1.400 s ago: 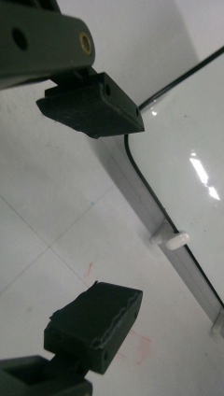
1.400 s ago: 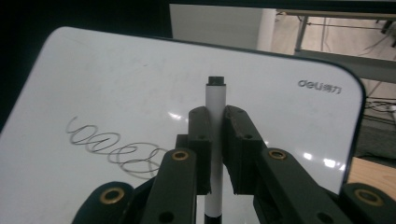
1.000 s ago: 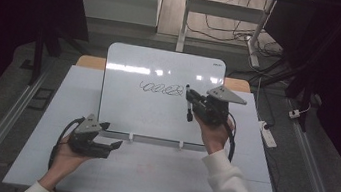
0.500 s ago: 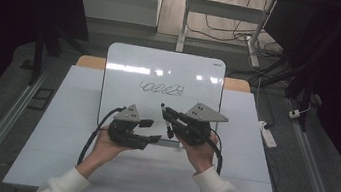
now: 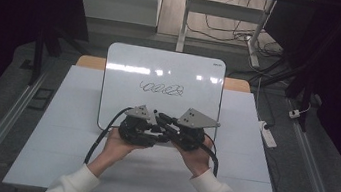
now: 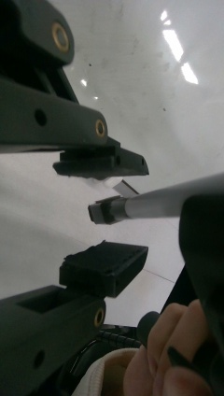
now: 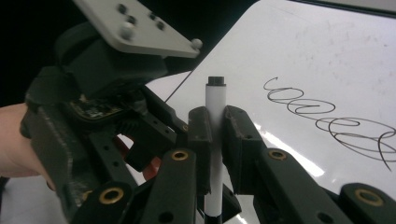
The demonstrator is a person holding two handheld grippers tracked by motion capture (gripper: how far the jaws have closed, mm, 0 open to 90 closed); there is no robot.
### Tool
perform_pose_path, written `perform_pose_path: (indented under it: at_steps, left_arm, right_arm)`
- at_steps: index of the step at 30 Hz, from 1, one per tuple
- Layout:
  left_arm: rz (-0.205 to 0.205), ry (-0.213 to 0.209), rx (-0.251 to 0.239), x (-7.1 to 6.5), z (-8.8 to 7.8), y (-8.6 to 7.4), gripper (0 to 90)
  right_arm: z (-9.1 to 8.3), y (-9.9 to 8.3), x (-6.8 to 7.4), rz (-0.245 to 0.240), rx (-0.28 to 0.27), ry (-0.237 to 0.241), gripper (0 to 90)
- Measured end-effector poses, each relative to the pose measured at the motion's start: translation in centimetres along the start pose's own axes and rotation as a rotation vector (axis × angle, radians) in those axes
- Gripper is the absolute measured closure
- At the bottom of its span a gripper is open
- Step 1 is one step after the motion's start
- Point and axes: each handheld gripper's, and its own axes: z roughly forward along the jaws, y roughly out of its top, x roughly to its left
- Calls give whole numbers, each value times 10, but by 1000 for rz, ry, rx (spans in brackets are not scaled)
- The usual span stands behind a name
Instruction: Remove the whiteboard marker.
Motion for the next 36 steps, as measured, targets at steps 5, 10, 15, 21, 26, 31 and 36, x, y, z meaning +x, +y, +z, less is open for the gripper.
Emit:
perform_pose_path:
  at_steps: [5,10,15,21,26,31,36]
  left_arm:
    - [-6,-8,13,1,3,-1,672]
    - [-6,-9,21,2,4,-2,748]
    - [0,1,27,2,4,-2,769]
    - [18,23,3,2,2,-5,778]
    - [31,43,-36,3,-6,-7,780]
    - [39,73,-86,9,-26,-13,780]
    - [54,95,-156,15,-45,-15,781]
  right_arm:
    - [1,2,6,-40,1,4,807]
    - [2,2,9,-61,8,5,807]
    - [3,1,9,-78,18,11,806]
    - [2,0,6,-41,-2,43,752]
    - [-11,-1,-5,24,-42,35,597]
    - [-40,-17,-23,55,-27,-19,551]
    - [-69,-48,-39,81,14,-76,531]
